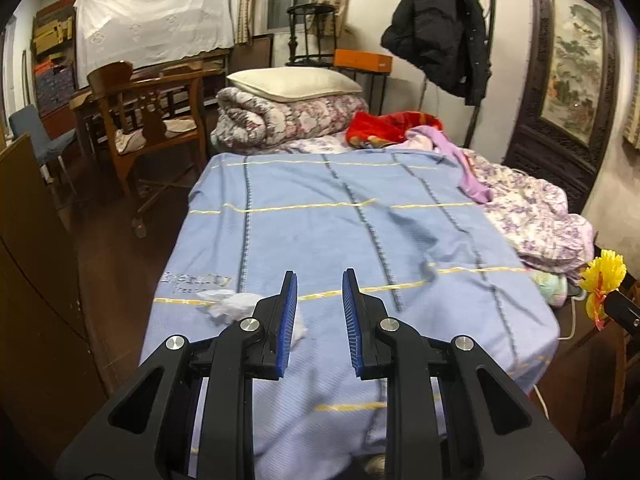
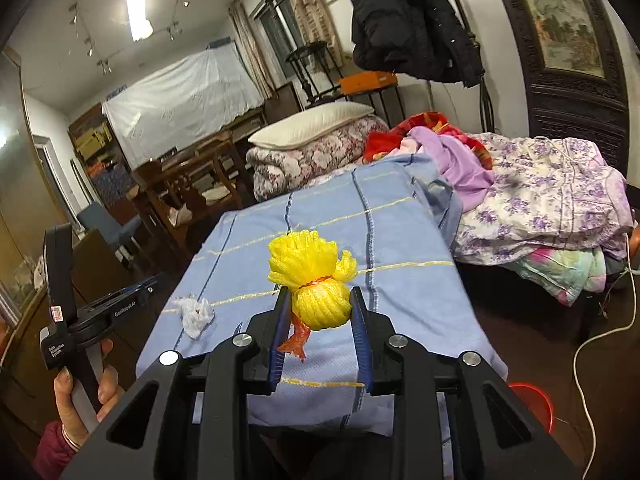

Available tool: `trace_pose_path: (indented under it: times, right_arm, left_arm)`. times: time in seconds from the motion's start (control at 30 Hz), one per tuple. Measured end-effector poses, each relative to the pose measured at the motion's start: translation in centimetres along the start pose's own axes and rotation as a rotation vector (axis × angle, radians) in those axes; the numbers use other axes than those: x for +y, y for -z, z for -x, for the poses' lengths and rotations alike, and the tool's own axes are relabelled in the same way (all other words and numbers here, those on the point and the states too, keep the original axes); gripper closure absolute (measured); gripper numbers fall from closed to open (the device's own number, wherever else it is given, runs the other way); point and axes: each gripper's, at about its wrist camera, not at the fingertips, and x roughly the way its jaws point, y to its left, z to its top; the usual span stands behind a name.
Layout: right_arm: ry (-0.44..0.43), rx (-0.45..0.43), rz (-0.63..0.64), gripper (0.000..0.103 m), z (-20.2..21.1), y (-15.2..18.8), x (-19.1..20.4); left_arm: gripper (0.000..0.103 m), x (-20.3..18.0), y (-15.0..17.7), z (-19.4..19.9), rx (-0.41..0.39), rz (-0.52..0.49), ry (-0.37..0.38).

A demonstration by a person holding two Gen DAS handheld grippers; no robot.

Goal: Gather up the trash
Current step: 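Carry both items to the wastebasket and open the right tool to drop the yarn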

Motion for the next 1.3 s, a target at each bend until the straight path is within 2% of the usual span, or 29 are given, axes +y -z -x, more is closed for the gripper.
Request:
trace_pose_path:
  times: [0.2, 0.37, 0.73, 0.83, 0.9, 0.93, 0.97, 1.03, 1.13, 1.17, 1.27, 1.3]
  right_arm:
    - [0.001, -0.028, -0.023, 0.074, 2.3, 0.5, -1.7]
    - [0.015, -0.017, -0.08, 0.074, 3.2, 1.0, -4.5]
    - [0.096, -0.005, -0.215, 0.074, 4.9, 2.9, -11.9]
    - [0.103, 0.018, -0.277, 0.074, 4.7, 3.7, -14.2]
    - [0.103, 0.026, -0.302, 0.074, 4.6, 3.8, -15.1]
    - [0.101, 0.029, -0.313, 0.074, 4.5, 3.9, -15.6]
    - [0.103, 0.028, -0.317, 0.074, 4.6, 4.0, -15.9]
    - [0.105, 0.027, -0.319, 0.074, 4.5, 4.1, -16.2]
    - [0.101, 0.034, -0.326, 0.074, 4.1, 4.4, -16.7]
    - [0.1, 0.039, -0.326, 0.074, 3.9, 4.6, -16.7]
    - [0.1, 0.052, -0.323, 0.074, 3.7, 4.7, -16.4]
    - [0.102, 0.053, -0.318, 0.074, 3.7, 4.7, -16.3]
  left_arm:
    - [0.079, -2.1, -0.1, 1.8, -0.005, -0.018, 0.047]
    - [0.079, -5.0, -0.2, 2.6, -0.008, -0.062, 0.079]
    - [0.079, -10.8, 0.1, 1.5, 0.032, -0.154, 0.187]
    - [0.079, -11.3, -0.6, 1.2, 0.03, -0.158, 0.195]
    - [0.075, -10.0, -1.4, 1.1, 0.013, -0.129, 0.168]
    - [0.067, -8.2, -1.9, 0.7, 0.014, -0.092, 0.145]
    - [0.051, -7.2, -2.1, 0.5, 0.017, -0.069, 0.123]
    - [0.039, -3.2, -2.3, -0.5, 0.017, 0.005, 0.025]
    - [0.038, 0.9, -1.6, -3.0, 0.096, 0.068, -0.034]
    - [0.038, 1.8, -1.3, -3.8, 0.118, 0.081, -0.034]
    - [0.031, 3.5, -0.1, -6.7, 0.173, 0.085, -0.112]
    - [0.03, 3.8, 0.3, -7.6, 0.197, 0.089, -0.11]
